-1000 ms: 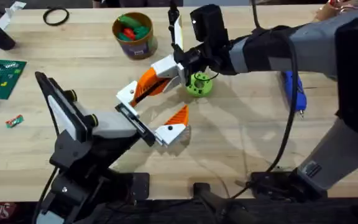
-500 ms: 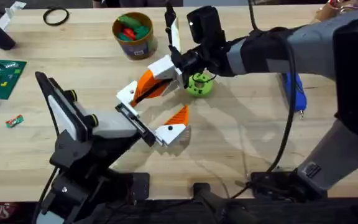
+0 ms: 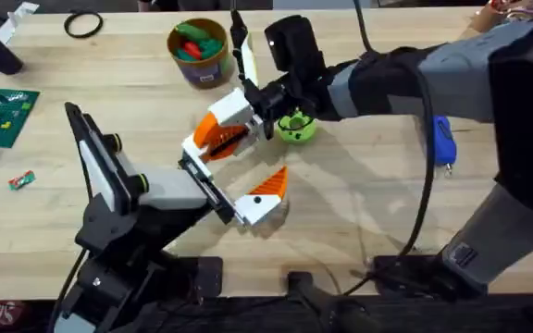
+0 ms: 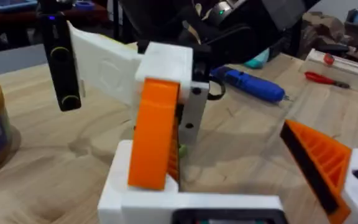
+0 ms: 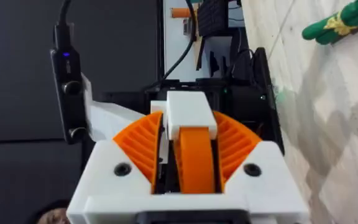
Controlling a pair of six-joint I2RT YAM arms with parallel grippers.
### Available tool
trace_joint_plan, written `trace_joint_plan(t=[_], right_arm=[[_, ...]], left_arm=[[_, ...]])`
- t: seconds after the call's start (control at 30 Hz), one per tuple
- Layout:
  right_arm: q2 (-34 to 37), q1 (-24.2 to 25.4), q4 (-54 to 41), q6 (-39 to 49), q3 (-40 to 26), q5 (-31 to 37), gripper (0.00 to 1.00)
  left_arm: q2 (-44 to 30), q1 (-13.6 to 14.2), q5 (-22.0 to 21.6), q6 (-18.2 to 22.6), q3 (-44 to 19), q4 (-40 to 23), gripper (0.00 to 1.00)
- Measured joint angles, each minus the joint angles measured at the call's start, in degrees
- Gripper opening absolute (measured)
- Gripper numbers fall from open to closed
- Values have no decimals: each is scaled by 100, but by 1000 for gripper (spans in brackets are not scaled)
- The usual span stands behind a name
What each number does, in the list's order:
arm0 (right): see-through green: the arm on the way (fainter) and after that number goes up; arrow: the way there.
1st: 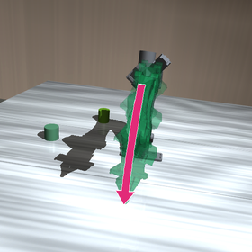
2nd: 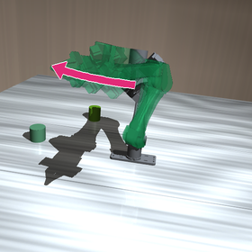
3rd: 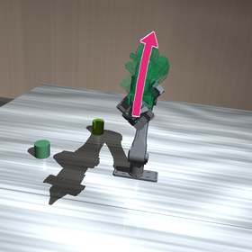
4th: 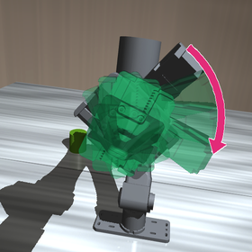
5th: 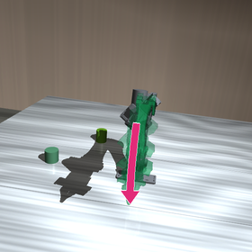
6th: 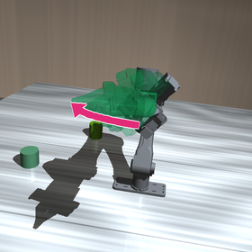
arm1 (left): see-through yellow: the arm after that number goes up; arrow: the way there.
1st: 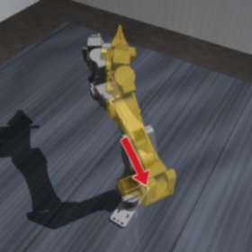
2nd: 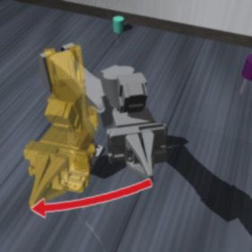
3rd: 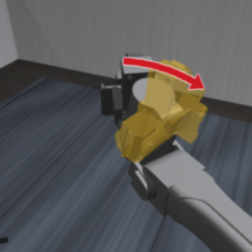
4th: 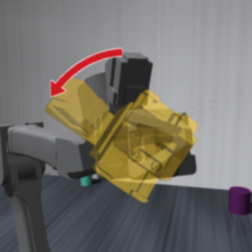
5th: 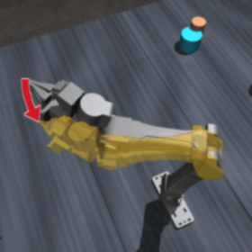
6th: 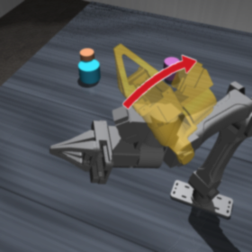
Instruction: Pick up the gripper from the table and insert it into the empty holder that is missing its gripper. Then pick up a screw, insert it into the mounting hole, and use the screwdriver to tighten it. Finally, clean up the table by picking up the vegetable and placing it into the bucket.
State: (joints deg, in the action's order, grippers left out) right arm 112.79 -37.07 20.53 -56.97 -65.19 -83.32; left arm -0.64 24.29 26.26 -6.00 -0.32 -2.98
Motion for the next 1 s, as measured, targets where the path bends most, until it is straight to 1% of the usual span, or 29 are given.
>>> trace_joint_plan(t=[0.2,0.3,0.43,0.47,0.73,0.87,1.0], right_arm=[[0,2,-1,-1,-2,13,559],[0,2,-2,-3,-5,15,690],[0,2,-2,-1,-18,13,953],[0,2,5,14,-20,17,986],[0,122,3,20,-22,15,993],[0,372,3,20,-22,15,993],[0,745,3,20,-22,15,993]], left_arm=[[0,0,84,0,0,0,988],[0,0,100,0,0,0,988],[0,0,101,0,0,0,988],[0,0,102,0,0,0,988],[0,0,102,0,0,0,988],[0,0,102,0,0,0,988],[0,0,102,0,0,0,988]])
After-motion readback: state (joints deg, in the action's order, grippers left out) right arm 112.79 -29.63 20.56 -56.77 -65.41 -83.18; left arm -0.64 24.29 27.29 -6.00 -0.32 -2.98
